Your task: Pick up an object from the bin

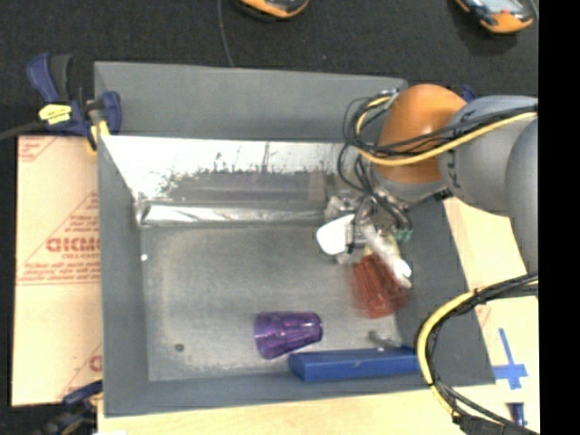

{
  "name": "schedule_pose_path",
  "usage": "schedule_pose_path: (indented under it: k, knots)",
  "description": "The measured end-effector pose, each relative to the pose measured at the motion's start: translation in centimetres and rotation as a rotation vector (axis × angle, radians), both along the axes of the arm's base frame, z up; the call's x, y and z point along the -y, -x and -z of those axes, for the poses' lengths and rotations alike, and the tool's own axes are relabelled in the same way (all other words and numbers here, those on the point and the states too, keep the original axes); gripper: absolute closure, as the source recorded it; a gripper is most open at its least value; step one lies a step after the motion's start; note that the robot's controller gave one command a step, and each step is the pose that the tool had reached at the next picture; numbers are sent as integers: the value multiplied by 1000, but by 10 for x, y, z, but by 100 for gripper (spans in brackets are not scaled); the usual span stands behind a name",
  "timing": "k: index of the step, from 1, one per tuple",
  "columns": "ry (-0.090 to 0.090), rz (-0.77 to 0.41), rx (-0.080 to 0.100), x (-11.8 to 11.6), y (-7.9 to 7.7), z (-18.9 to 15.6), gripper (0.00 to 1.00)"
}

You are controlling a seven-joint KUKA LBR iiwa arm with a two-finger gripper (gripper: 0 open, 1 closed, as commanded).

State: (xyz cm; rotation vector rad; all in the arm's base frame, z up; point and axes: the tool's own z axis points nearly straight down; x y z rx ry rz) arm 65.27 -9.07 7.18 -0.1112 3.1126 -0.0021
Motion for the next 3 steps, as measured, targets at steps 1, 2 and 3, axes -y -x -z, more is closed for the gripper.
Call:
schedule_pose_path:
  k: [1,2,3]
  knots:
    - [0,0,2,0,0,-3,100]
    - [-1,0,-7,0,2,-42,100]
    - [0,0,-5,1,2,-82,100]
